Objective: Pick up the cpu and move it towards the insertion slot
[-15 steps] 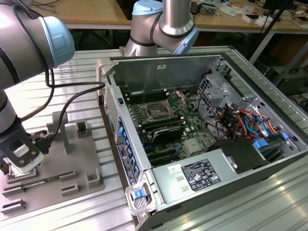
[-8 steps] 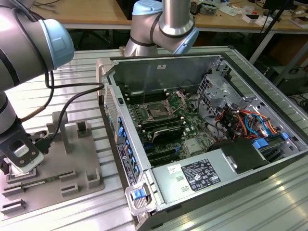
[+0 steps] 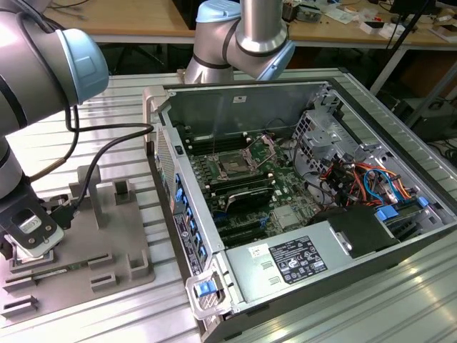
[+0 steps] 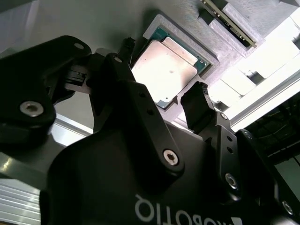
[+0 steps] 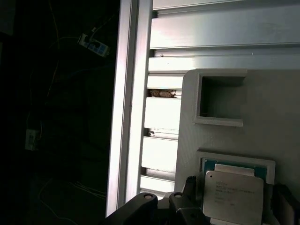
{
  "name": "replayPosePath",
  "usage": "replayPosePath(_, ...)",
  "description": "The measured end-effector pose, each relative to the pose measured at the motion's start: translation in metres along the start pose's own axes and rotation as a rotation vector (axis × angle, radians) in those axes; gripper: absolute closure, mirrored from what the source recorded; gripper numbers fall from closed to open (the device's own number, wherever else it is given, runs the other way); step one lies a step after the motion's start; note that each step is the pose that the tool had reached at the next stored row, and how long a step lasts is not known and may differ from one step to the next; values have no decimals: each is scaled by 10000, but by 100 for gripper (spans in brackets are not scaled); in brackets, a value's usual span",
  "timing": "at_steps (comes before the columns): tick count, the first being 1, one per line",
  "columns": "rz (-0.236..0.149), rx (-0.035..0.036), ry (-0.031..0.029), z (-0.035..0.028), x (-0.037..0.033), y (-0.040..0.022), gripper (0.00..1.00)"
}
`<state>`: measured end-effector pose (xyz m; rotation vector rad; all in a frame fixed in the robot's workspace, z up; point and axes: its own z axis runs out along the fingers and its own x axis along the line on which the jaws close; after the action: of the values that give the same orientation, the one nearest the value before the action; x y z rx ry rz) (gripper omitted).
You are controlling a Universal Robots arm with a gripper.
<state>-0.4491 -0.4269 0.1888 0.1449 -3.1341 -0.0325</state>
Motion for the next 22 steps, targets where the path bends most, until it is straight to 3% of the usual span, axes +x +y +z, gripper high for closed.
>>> replayPosePath(7,-2,0,0,0,5,0,31)
replayPosePath(11,-1,0,1,0,6,0,45)
replayPosePath(22,3,-1,0,0,8,1,45)
